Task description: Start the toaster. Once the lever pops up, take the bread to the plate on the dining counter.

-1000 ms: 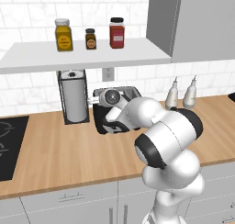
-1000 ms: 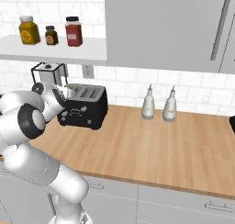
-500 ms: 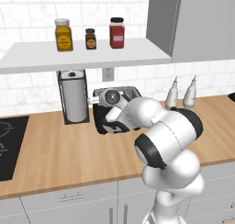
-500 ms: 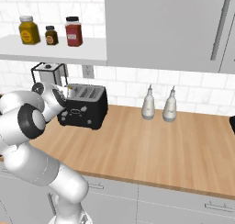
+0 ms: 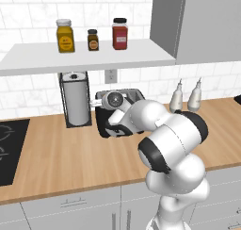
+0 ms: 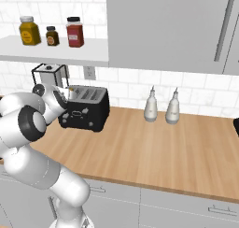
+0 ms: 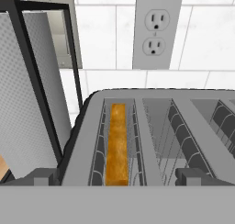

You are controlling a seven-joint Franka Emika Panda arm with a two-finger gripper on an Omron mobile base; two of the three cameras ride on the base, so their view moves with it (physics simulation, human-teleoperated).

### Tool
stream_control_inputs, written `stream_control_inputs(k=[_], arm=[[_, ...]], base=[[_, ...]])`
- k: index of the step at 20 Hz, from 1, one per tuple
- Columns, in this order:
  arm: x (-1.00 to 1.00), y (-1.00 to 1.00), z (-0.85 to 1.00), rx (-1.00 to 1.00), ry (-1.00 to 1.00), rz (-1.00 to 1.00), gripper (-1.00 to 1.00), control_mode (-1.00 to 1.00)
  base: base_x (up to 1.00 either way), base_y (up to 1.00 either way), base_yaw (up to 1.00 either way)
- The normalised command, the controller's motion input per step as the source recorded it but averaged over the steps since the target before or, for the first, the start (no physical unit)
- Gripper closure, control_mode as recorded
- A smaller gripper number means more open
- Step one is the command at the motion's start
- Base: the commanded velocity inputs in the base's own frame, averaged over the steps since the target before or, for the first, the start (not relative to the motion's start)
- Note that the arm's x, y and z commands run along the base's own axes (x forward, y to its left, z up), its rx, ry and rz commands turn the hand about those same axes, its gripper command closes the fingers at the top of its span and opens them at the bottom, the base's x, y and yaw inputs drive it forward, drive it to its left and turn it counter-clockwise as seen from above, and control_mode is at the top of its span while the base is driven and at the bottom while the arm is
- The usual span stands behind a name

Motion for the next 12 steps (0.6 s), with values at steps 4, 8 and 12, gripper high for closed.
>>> stream_control_inputs(k=[4,8,12], arm=[[0.0,0.0,0.0,0.0,0.0,0.0,-1.0,-1.0],[0.0,0.0,0.0,0.0,0.0,0.0,-1.0,-1.0],[0.0,0.0,0.0,0.0,0.0,0.0,-1.0,-1.0]], base=[[0.0,0.0,0.0],[0.0,0.0,0.0],[0.0,0.0,0.0]])
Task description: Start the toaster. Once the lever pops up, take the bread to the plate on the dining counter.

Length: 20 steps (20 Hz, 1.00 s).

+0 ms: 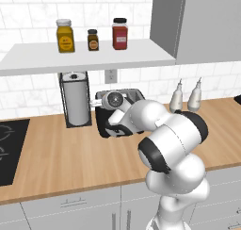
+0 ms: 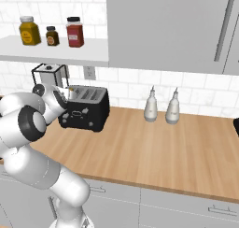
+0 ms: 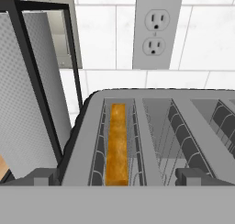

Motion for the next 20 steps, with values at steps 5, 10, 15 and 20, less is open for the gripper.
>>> stream_control_inputs(k=[5,10,15,20], arm=[[0.0,0.0,0.0,0.0,0.0,0.0,-1.0,-1.0],[0.0,0.0,0.0,0.0,0.0,0.0,-1.0,-1.0],[0.0,0.0,0.0,0.0,0.0,0.0,-1.0,-1.0],[0.0,0.0,0.0,0.0,0.0,0.0,-1.0,-1.0]], base=[[0.0,0.0,0.0],[0.0,0.0,0.0],[0.0,0.0,0.0],[0.0,0.0,0.0]])
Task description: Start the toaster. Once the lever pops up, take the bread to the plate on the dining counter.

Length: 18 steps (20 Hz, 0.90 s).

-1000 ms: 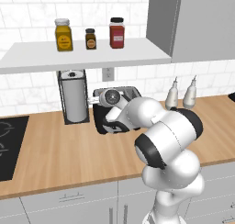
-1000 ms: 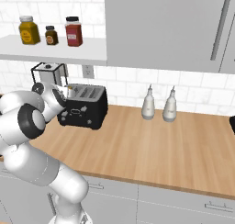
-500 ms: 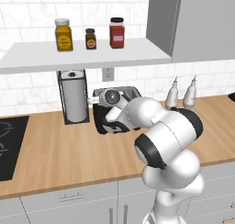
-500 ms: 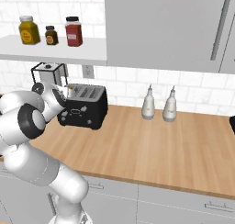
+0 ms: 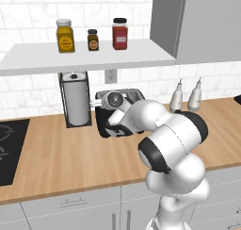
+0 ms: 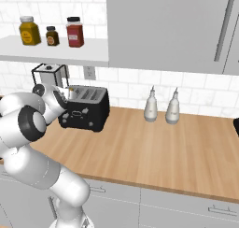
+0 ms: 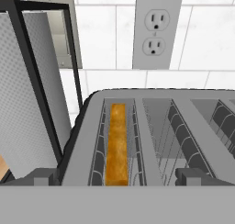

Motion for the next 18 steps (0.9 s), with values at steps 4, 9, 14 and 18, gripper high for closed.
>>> stream_control_inputs(k=[4,9,14,18], arm=[[0.0,0.0,0.0,0.0,0.0,0.0,-1.0,-1.0],[0.0,0.0,0.0,0.0,0.0,0.0,-1.0,-1.0],[0.0,0.0,0.0,0.0,0.0,0.0,-1.0,-1.0],[0.0,0.0,0.0,0.0,0.0,0.0,-1.0,-1.0]], base=[[0.0,0.0,0.0],[0.0,0.0,0.0],[0.0,0.0,0.0],[0.0,0.0,0.0]])
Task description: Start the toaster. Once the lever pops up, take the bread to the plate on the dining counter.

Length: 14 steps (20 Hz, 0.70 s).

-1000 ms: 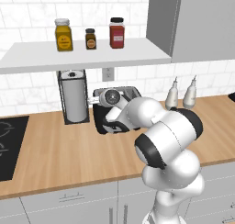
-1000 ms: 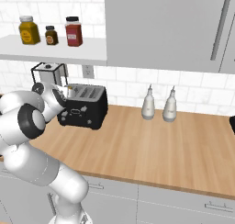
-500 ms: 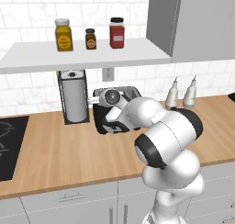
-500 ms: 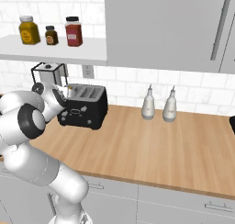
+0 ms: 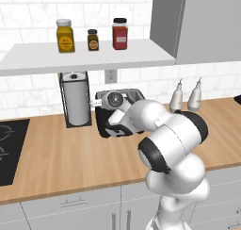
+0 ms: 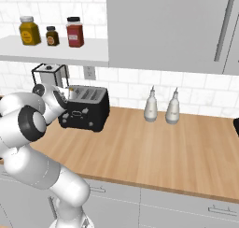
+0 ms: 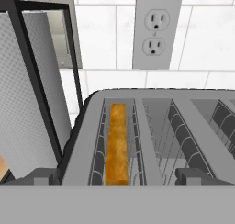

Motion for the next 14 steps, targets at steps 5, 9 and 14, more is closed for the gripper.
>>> stream_control_inputs(k=[5,9,14], arm=[[0.0,0.0,0.0,0.0,0.0,0.0,-1.0,-1.0],[0.0,0.0,0.0,0.0,0.0,0.0,-1.0,-1.0],[0.0,0.0,0.0,0.0,0.0,0.0,-1.0,-1.0]], base=[[0.0,0.0,0.0],[0.0,0.0,0.0],[0.0,0.0,0.0]])
